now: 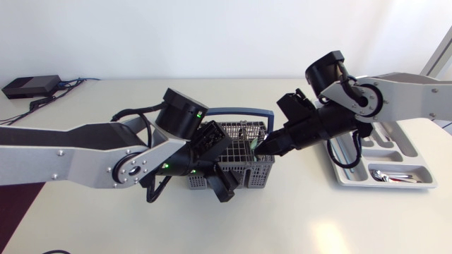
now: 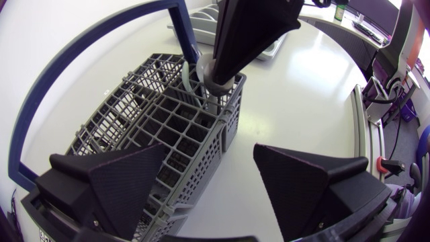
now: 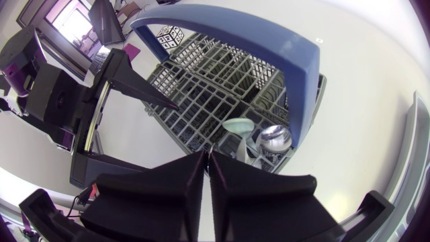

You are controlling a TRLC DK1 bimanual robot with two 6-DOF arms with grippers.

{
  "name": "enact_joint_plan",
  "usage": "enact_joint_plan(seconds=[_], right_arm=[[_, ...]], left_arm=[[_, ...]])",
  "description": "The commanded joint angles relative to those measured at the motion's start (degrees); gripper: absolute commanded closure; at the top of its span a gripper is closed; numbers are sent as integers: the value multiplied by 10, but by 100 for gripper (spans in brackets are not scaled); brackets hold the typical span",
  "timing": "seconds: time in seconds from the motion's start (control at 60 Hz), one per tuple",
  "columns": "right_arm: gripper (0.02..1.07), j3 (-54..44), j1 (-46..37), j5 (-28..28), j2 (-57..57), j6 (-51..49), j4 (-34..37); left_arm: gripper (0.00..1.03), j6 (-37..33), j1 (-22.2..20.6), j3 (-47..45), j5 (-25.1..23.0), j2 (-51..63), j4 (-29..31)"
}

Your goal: Transfer all utensils from the basket to the drawer tray.

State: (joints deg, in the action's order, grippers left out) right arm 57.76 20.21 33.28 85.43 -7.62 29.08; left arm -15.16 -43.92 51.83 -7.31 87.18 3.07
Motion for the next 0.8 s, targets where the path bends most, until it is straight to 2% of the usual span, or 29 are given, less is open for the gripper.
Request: enact_joint_plan(seconds=[0.0, 0.6, 0.783], right_arm=[[102, 21, 3, 11, -23, 15, 15], [102, 82, 26, 38, -130, 18, 134], [102, 102, 26, 50, -177, -41, 194]], left_arm=[[11, 7, 4, 13, -8, 13, -2], [11, 7, 4, 13, -9, 13, 1], [11, 6, 4, 14, -9, 12, 1]])
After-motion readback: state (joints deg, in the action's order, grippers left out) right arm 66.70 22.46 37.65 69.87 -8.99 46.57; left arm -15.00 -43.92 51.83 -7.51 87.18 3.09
